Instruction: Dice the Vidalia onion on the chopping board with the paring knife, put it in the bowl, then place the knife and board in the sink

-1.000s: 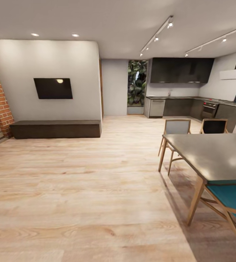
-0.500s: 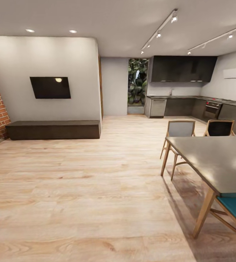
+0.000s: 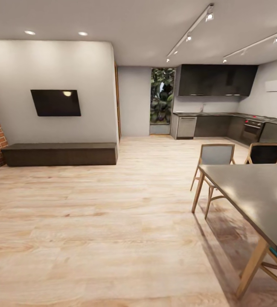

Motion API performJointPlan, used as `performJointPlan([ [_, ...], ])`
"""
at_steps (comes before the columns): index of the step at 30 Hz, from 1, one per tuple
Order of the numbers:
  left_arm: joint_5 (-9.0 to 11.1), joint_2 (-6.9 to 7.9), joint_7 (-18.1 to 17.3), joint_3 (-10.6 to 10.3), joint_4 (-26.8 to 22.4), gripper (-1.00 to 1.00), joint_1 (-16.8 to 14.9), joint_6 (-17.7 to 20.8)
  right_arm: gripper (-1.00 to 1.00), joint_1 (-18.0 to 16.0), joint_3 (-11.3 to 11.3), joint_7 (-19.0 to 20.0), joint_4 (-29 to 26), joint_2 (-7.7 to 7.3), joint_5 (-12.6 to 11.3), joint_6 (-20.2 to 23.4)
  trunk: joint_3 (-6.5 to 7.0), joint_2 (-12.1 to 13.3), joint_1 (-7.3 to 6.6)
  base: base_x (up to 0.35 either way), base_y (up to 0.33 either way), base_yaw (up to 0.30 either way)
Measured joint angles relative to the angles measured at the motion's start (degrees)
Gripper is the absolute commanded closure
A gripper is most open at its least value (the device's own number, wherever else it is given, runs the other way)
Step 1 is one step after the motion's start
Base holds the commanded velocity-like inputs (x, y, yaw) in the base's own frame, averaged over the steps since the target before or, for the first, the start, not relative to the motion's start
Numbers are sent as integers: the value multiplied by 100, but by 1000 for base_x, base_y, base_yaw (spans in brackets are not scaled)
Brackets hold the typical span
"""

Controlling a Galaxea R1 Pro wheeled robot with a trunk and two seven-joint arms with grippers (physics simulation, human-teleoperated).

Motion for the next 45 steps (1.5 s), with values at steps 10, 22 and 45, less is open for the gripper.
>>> performJointPlan([
  [10, 1, 0, 0, -1, 0, -100, 0, 0, -100, 0, 0, 1, 0, 0, 0, 0, 0, 0, 0, 323, 0, 0],
  [22, -3, 0, 0, -1, -4, -100, 0, 0, -100, -1, 0, 1, 0, 0, 0, -2, 0, 0, 0, 323, 0, 0],
  [45, -3, 0, 0, -1, -9, -100, 0, 0, -100, 3, 0, 1, 0, 0, 0, 0, 0, 0, 0, 323, 0, 0],
])
